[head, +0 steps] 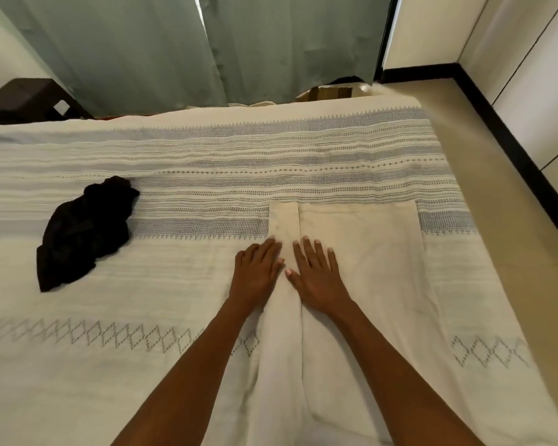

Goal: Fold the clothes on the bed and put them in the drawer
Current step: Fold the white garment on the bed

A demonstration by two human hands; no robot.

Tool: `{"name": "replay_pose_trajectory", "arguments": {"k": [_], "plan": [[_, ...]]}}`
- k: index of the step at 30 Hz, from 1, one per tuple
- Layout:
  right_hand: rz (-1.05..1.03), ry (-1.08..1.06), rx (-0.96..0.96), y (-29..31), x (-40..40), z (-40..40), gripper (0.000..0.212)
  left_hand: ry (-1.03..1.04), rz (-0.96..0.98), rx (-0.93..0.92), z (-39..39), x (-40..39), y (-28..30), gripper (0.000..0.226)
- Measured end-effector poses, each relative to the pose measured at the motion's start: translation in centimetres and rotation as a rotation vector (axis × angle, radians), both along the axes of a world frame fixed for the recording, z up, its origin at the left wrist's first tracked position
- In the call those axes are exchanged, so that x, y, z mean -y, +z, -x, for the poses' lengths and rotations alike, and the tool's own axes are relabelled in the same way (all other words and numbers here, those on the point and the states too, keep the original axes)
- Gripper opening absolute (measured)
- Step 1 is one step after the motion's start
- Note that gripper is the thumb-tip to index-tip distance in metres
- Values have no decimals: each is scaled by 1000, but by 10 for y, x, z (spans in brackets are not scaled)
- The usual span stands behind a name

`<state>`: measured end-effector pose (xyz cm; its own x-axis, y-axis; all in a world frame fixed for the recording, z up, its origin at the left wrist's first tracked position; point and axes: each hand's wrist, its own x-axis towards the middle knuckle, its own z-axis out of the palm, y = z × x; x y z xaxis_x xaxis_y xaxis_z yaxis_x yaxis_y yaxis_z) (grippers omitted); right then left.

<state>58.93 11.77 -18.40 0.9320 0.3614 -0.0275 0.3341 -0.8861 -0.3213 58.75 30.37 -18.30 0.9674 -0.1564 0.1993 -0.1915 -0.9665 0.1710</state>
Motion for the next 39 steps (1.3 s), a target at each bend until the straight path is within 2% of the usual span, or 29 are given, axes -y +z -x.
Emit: {"name": "replay_pose_trajectory", "arguments": {"k": [2, 6, 9, 11, 13, 16, 21, 25, 28, 31, 33, 36, 39], "plan": [[-36, 37, -48, 10, 3, 10, 77, 1, -13, -45, 9, -1, 4, 48], [13, 157, -40, 10, 17, 60, 72, -89, -20, -16, 48, 3, 16, 44], [17, -28, -16, 7, 27, 90, 65, -203, -48, 0, 91, 5, 19, 43], [2, -65, -37, 13, 30, 111, 65, -227, -33, -12, 120, 8, 22, 42], [15, 34, -33, 16, 33, 139, 65, -255, -37, -66, 147, 13, 23, 43], [45, 144, -21, 8, 47, 183, 64, -254, -112, -192, 181, 18, 14, 59], [88, -28, 16, 11, 85, 226, 55, -187, -170, -250, 217, 26, 16, 76], [43, -150, -16, 15, 125, 261, 56, -167, -105, -238, 262, 39, 14, 74], [-10, -172, 77, 14, 157, 289, 54, -91, -33, -240, 298, 45, 11, 73], [-108, -200, 141, 18, 176, 304, 41, -87, -4, -208, 318, 52, 15, 70], [-116, -233, 70, 29, 181, 308, 35, -173, 21, -116, 330, 61, 17, 61], [-182, -324, -157, 49, 181, 304, 28, -303, 96, 24, 340, 83, 28, 38], [-388, -400, -330, 63, 180, 294, 18, -287, 210, 7, 351, 110, 39, 24]]}}
